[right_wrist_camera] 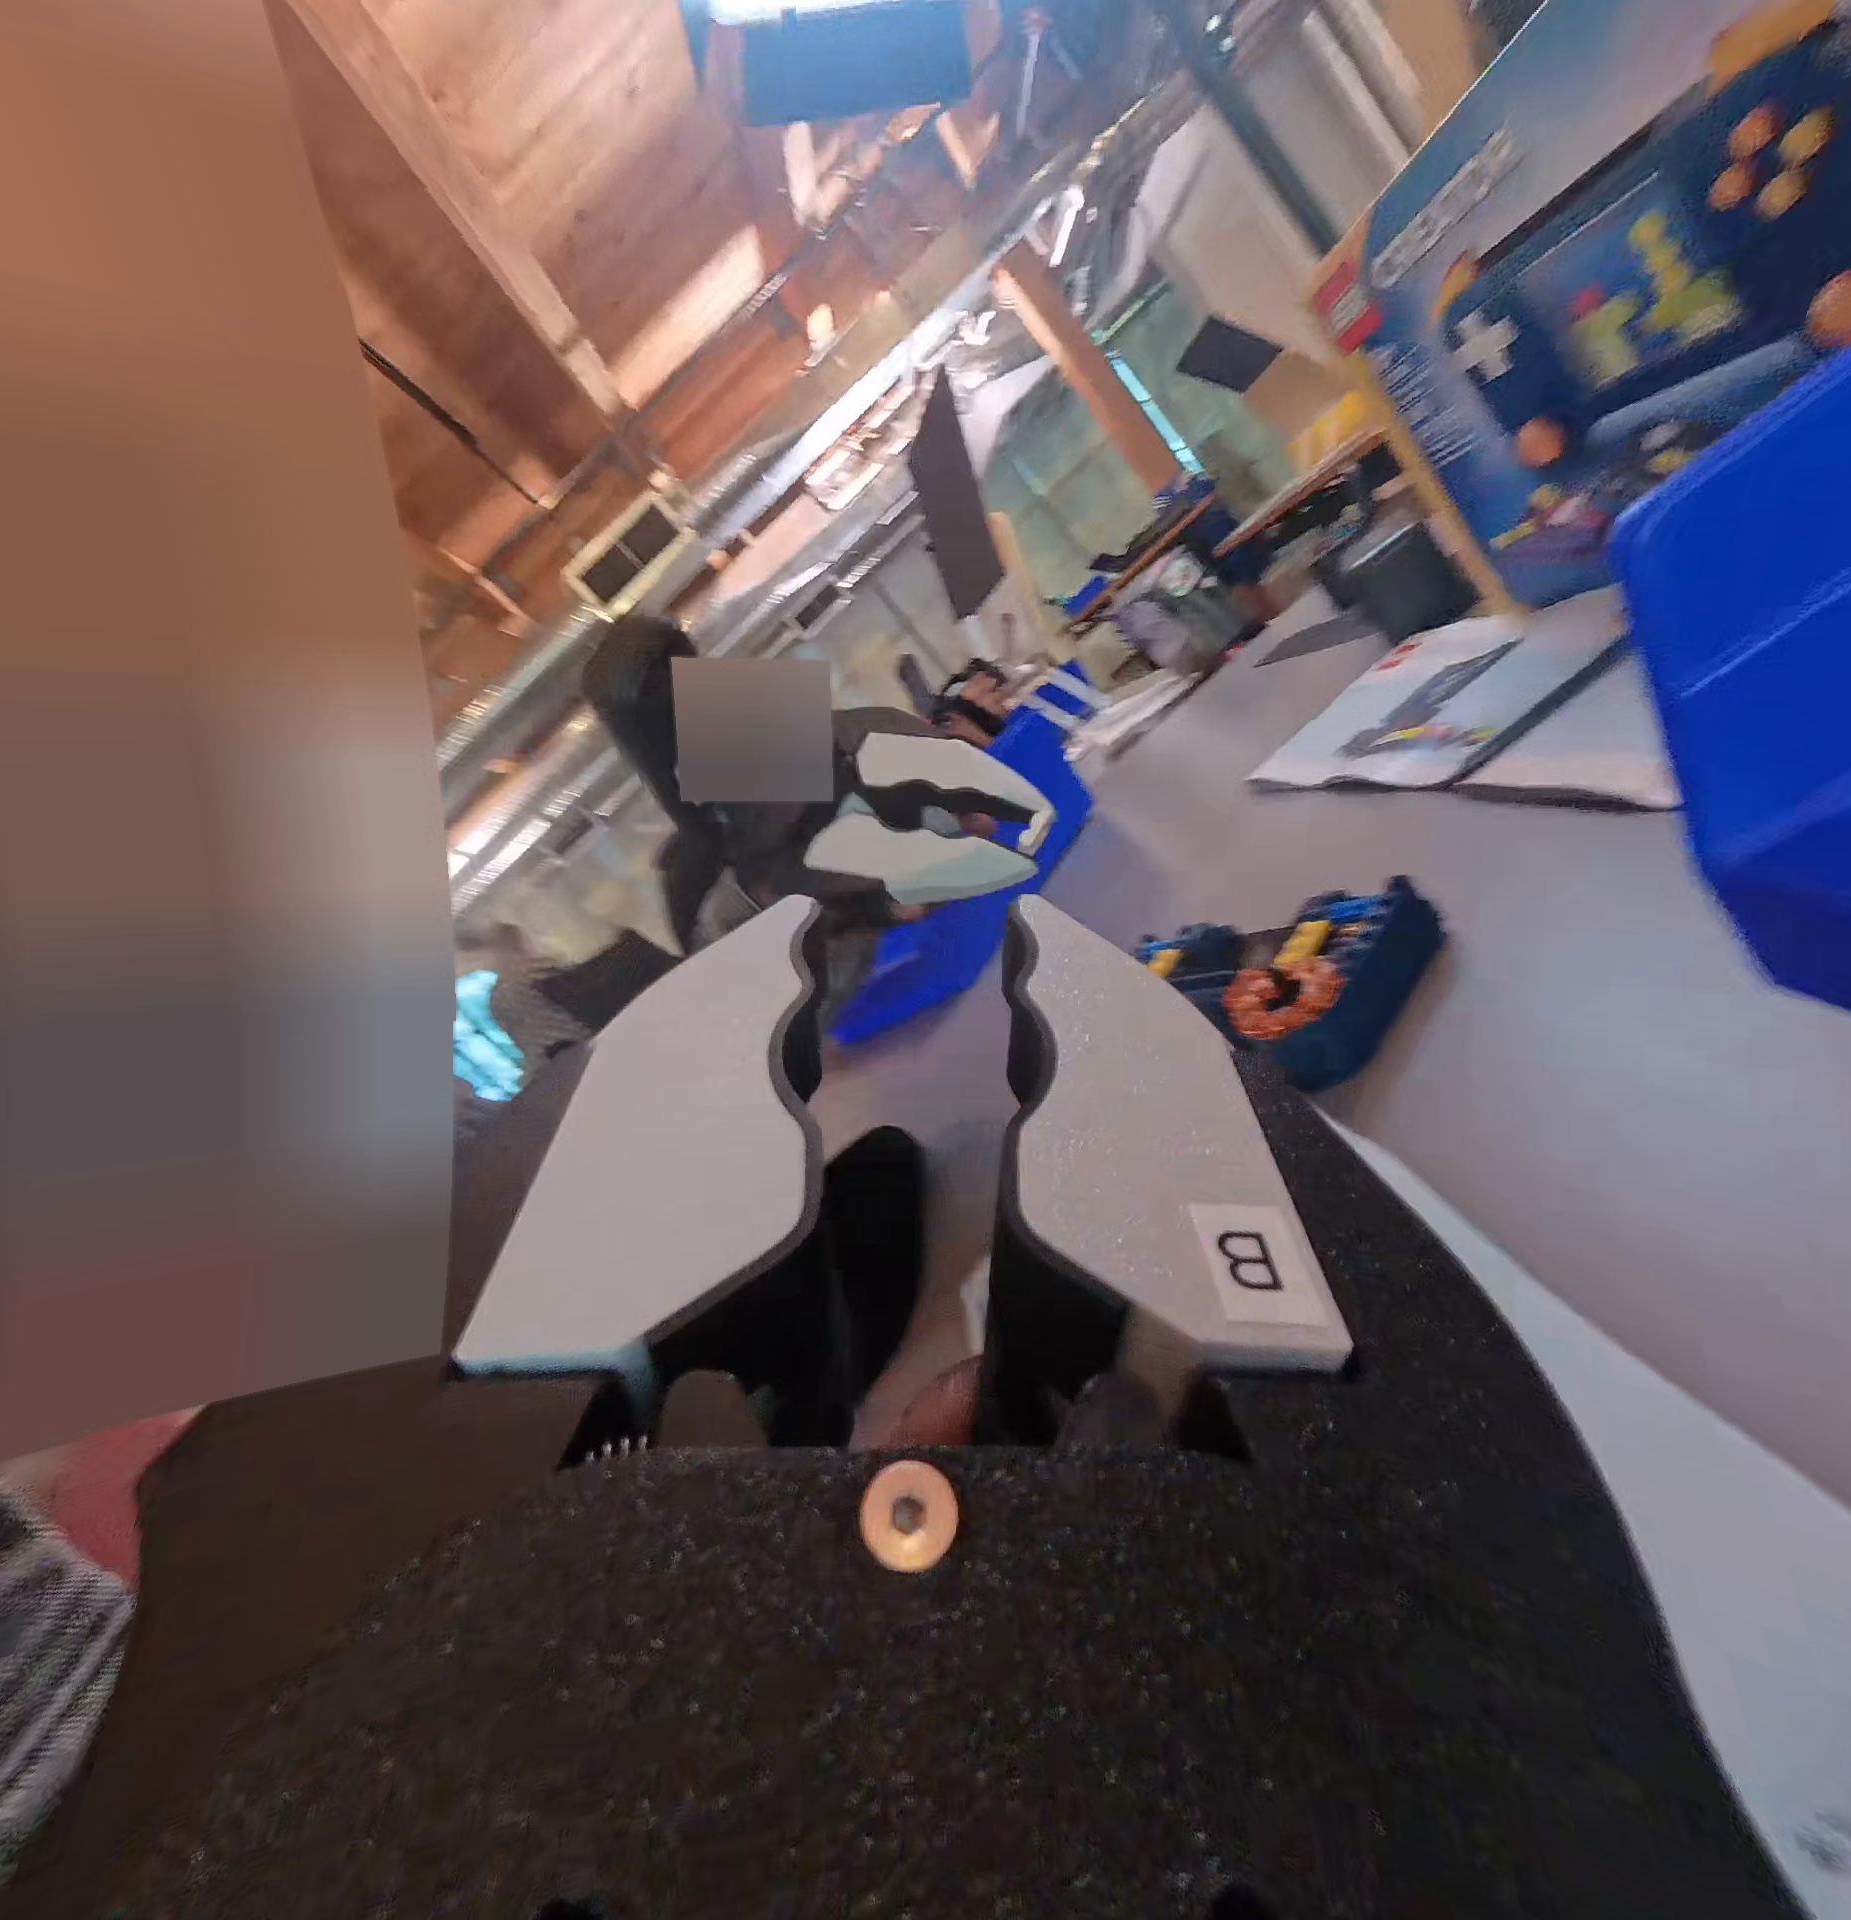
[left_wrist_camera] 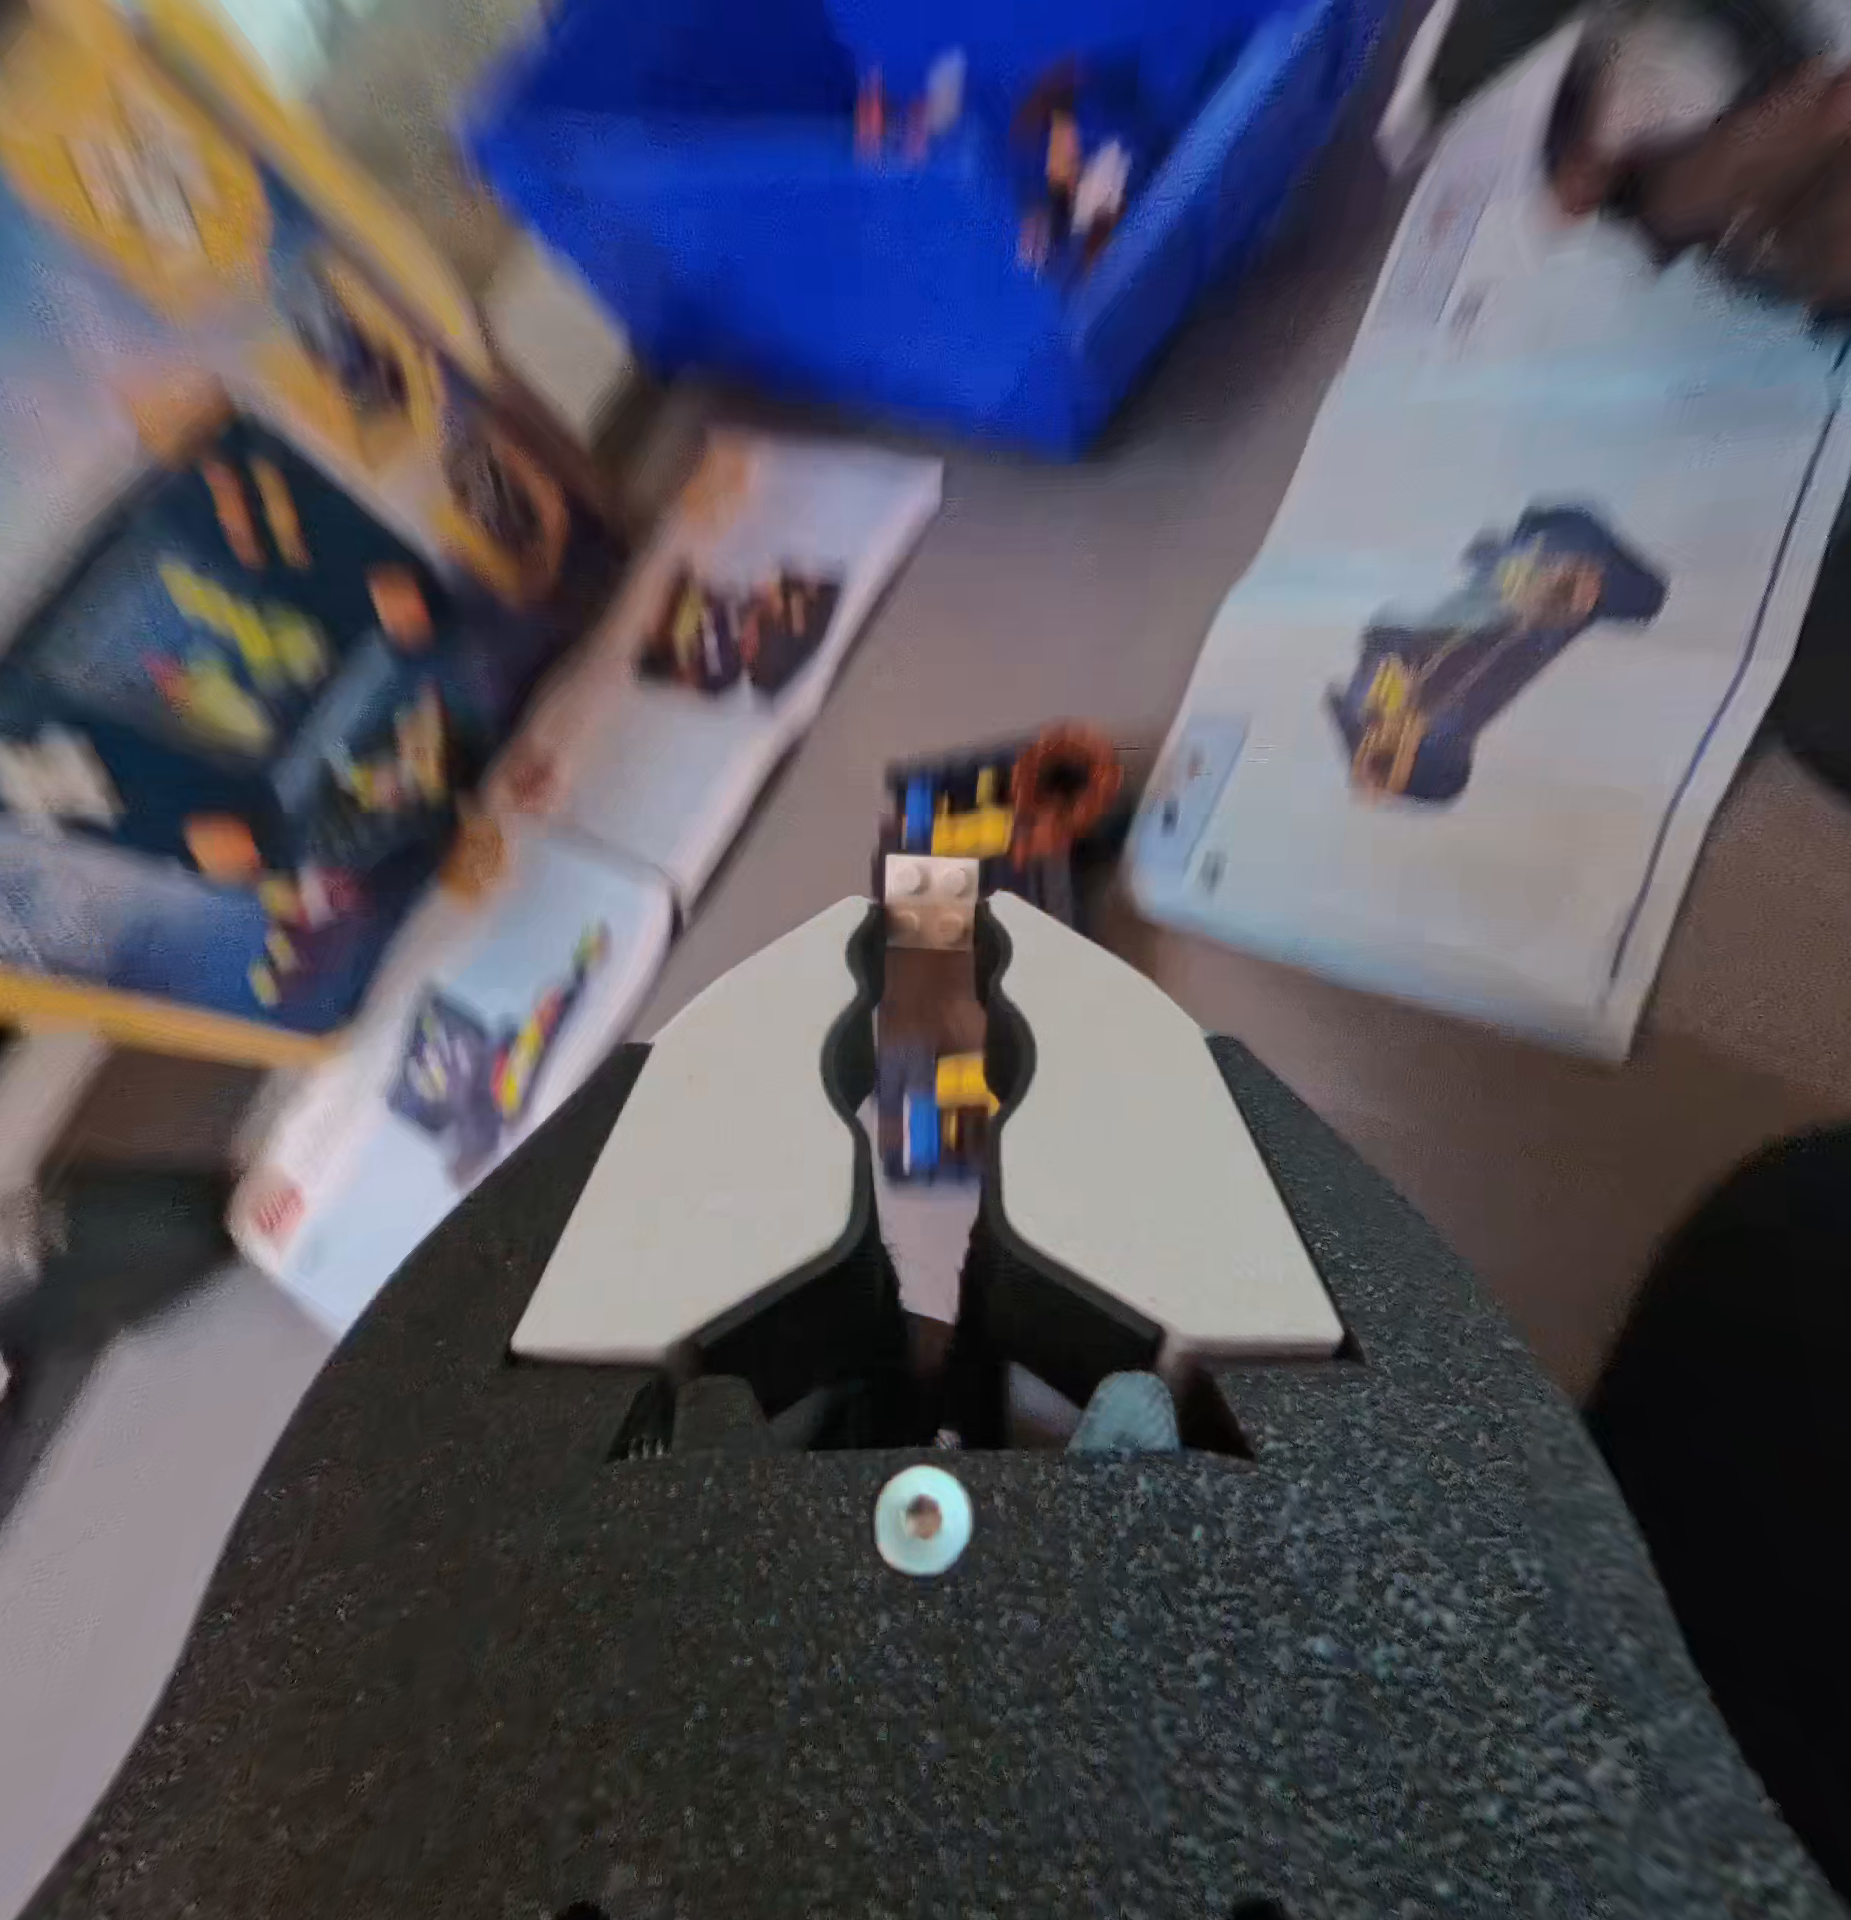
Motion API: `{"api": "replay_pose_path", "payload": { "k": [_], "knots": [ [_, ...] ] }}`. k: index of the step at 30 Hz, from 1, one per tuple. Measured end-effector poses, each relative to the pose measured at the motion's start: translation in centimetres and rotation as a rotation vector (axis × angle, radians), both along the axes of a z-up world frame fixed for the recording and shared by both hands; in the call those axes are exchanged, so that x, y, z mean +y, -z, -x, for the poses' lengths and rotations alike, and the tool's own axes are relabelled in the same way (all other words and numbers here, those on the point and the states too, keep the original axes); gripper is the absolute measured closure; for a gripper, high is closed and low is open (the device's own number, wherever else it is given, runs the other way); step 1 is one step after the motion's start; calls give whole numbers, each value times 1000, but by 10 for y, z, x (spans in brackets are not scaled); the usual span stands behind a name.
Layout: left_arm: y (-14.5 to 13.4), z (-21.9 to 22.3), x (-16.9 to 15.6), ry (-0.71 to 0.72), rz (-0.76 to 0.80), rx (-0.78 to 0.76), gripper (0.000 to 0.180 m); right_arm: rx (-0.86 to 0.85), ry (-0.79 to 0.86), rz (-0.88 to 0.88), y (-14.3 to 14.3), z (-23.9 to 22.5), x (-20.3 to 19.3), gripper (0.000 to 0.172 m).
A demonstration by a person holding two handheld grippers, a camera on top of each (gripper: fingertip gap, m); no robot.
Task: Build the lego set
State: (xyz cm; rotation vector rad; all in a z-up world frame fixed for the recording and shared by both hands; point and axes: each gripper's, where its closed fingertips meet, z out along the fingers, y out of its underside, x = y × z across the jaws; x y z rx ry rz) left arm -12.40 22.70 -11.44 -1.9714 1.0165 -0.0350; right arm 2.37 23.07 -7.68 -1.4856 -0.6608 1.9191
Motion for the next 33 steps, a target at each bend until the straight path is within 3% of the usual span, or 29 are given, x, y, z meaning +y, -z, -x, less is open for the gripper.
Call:
{"api": "replay_pose_path", "payload": {
  "k": [3, 6, 9, 12, 15, 18, 22, 33],
  "knots": [
    [25, 45, -8, -105, 256, 96, 165, -81, 112, -87, 10, -9, 12, 142],
    [45, 55, -14, -108, 394, 200, 165, -125, 153, -100, 16, -14, 18, 144],
    [49, 44, -11, -74, 426, 223, 165, -106, 154, -111, 10, -20, 19, 146],
    [42, 33, -5, -59, 404, 198, 165, -163, 243, -306, 2, -38, 24, 146],
    [45, 31, -5, -48, 421, 201, 165, -184, 485, -609, -23, -74, 33, 146],
    [52, 34, -6, -40, 462, 231, 165, -153, 792, -791, -47, -125, 45, 148],
    [55, 35, -6, -28, 512, 249, 165, -168, 952, -774, -40, -166, 55, 150],
    [54, 28, 2, -11, 535, 264, 165, -168, 969, -692, -30, -169, 63, 152]
  ]
}}
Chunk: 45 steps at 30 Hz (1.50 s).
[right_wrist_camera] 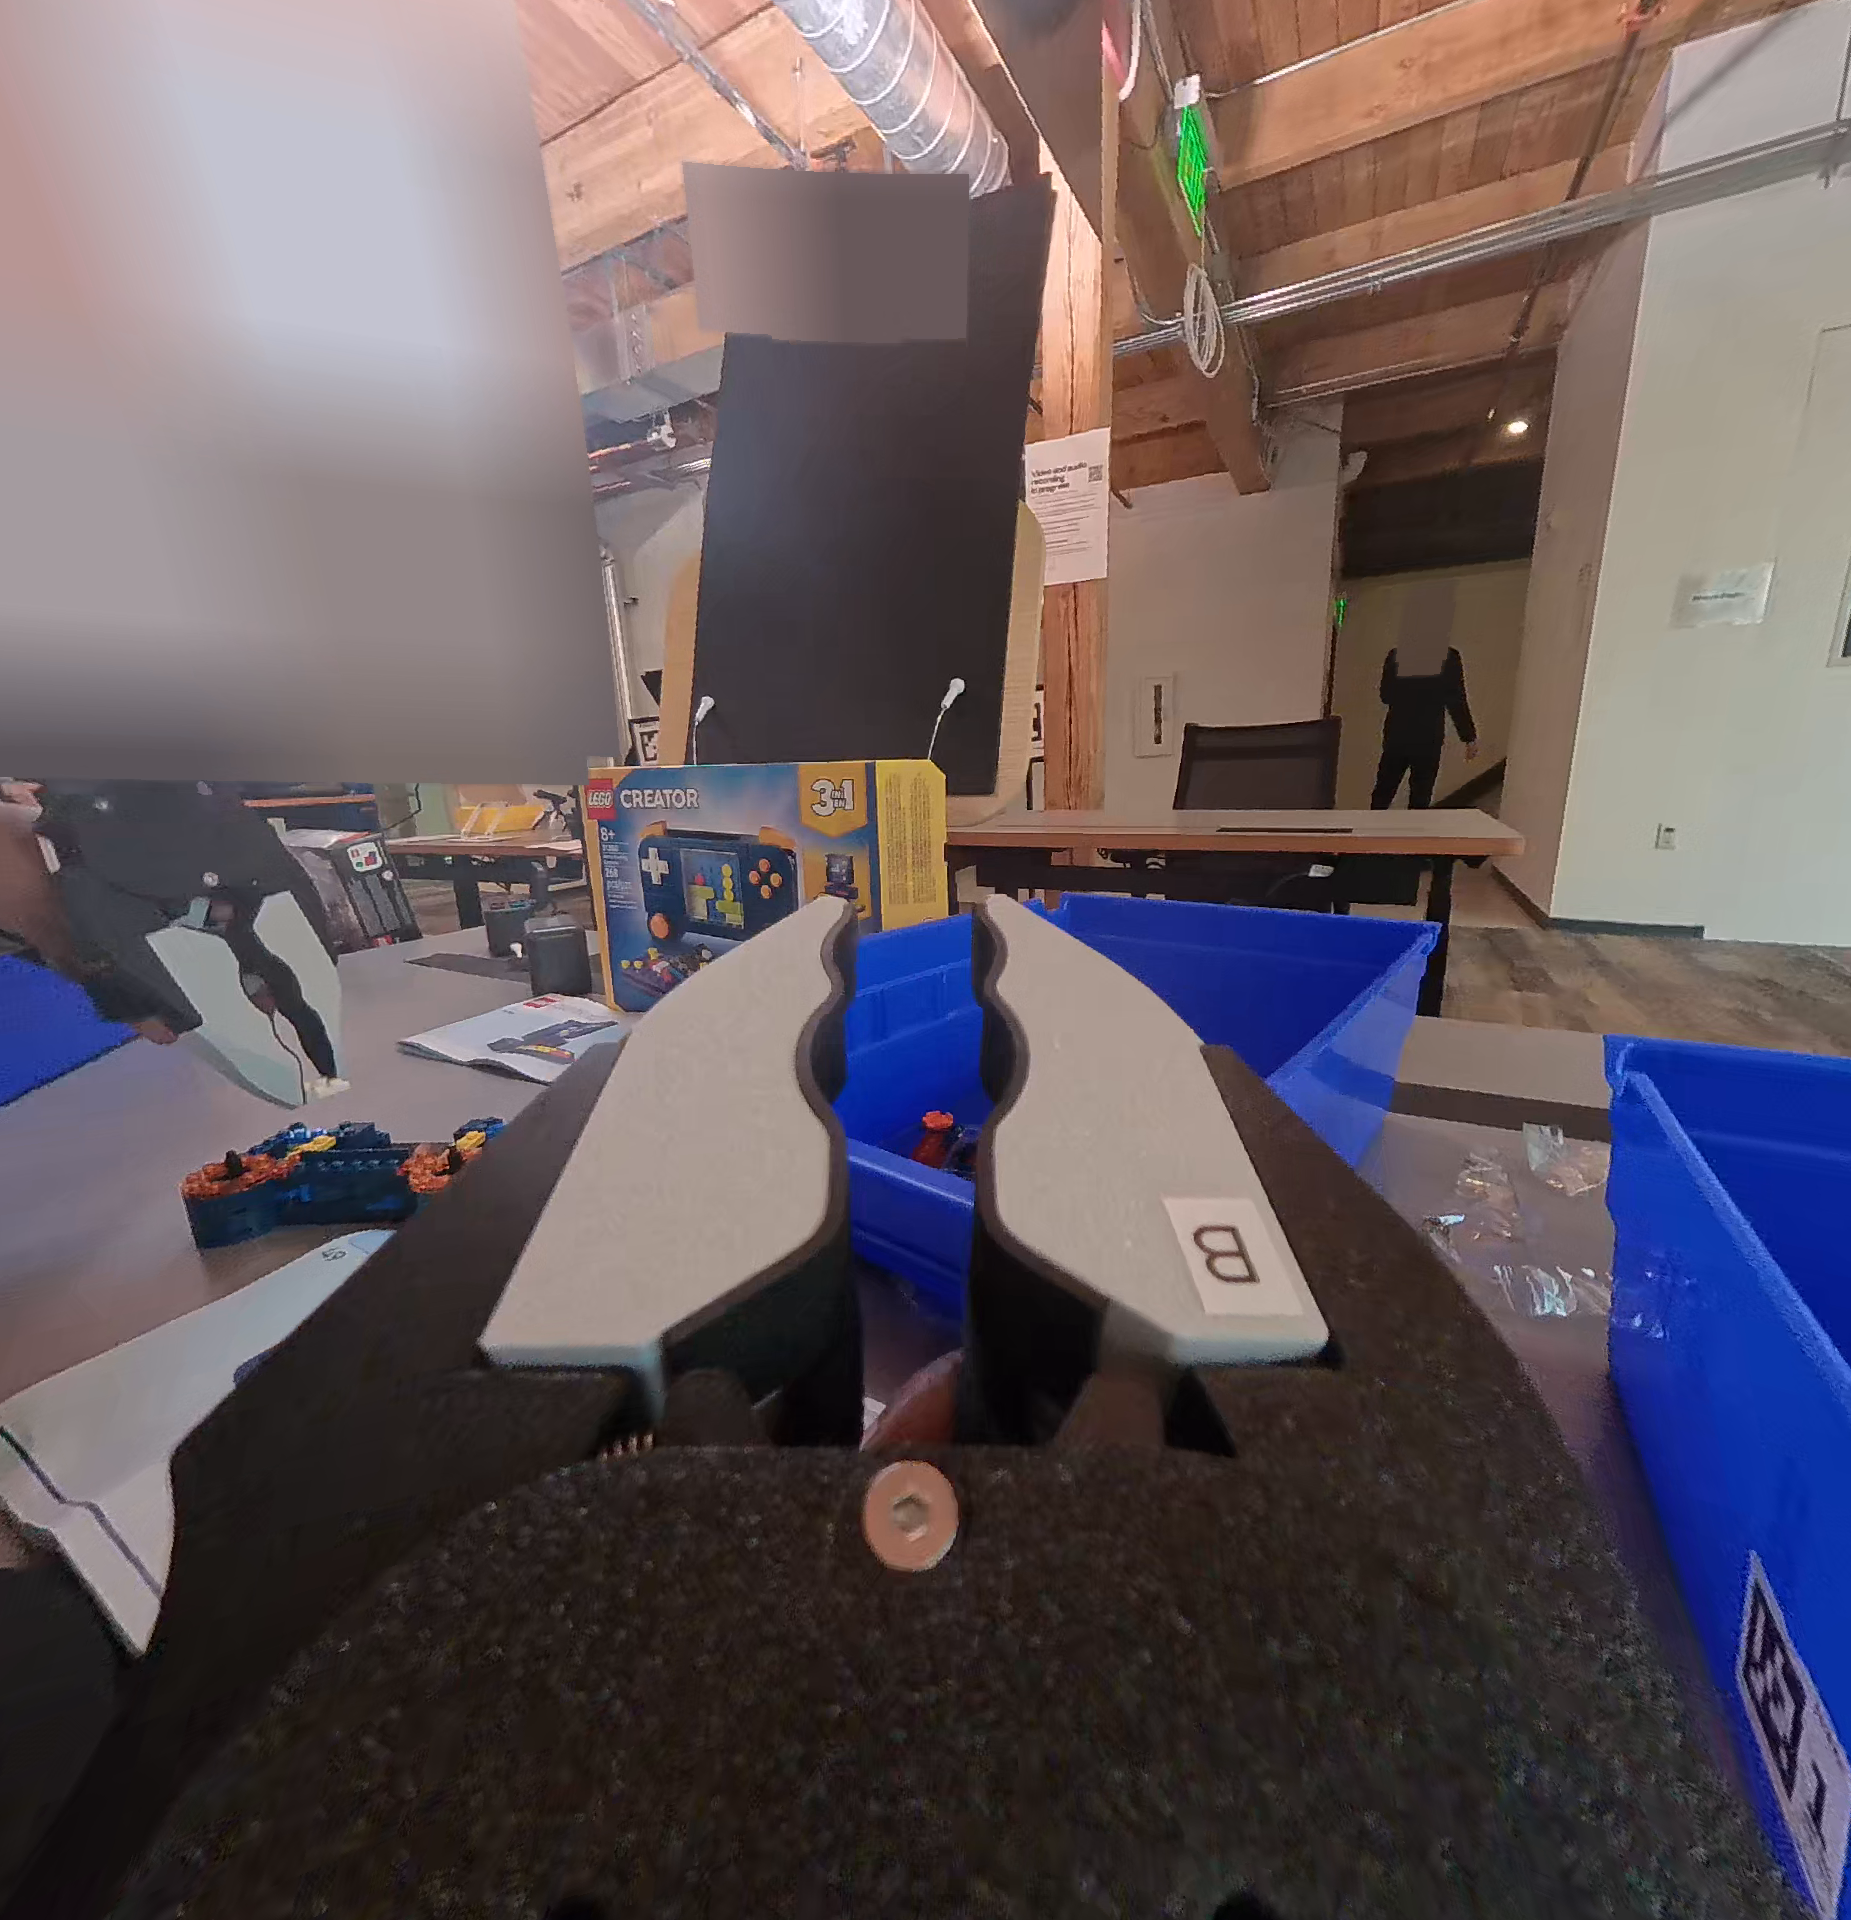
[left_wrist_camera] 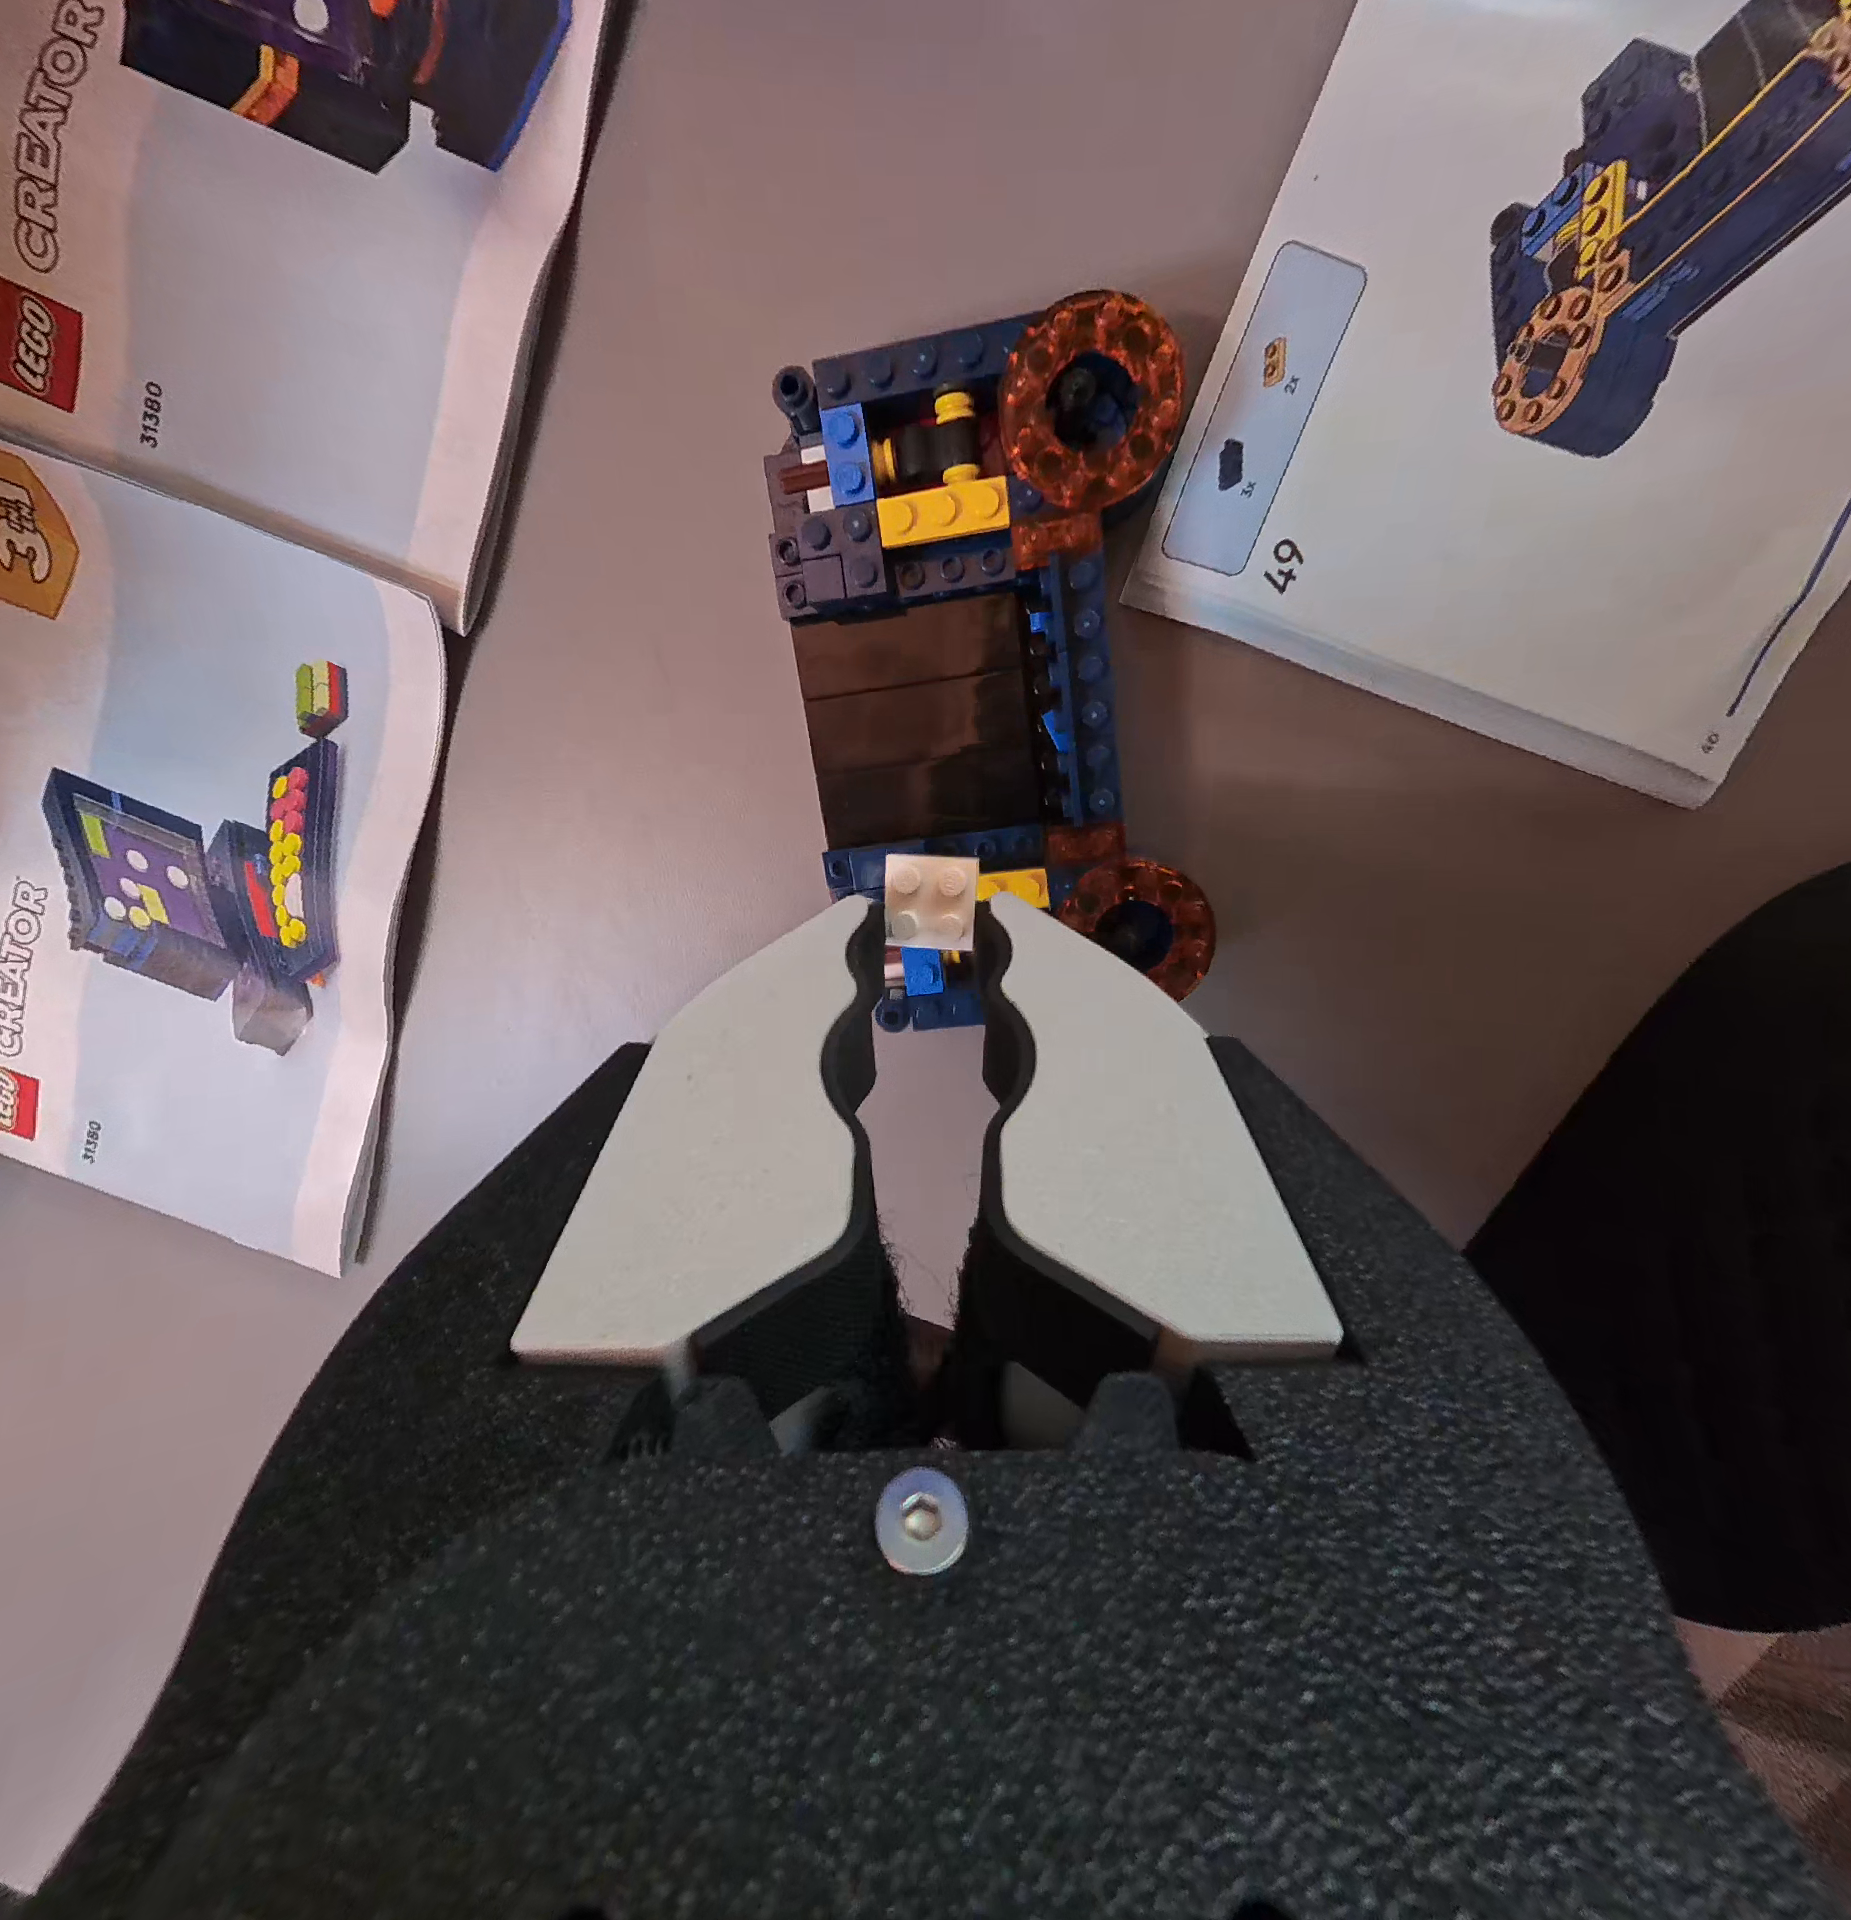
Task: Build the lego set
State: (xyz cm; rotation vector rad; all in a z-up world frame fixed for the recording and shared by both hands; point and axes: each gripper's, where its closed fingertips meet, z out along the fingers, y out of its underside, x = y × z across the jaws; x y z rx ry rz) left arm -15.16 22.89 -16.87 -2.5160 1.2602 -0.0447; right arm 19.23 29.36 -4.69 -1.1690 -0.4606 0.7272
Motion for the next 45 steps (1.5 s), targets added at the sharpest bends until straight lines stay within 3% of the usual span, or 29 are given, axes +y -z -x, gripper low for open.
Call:
{"api": "replay_pose_path", "payload": {
  "k": [9, 24, 45],
  "knots": [
    [0, -4, 1, 3, 2, -24, 165, 54, -29, 79, 6, -1, 6, 152],
    [2, -1, -13, -20, 14, -63, 165, -67, -58, 110, 22, 20, 6, 151],
    [11, -5, -17, -14, 56, -7, 165, -7, -35, 107, 16, 13, 8, 152]
  ]
}}
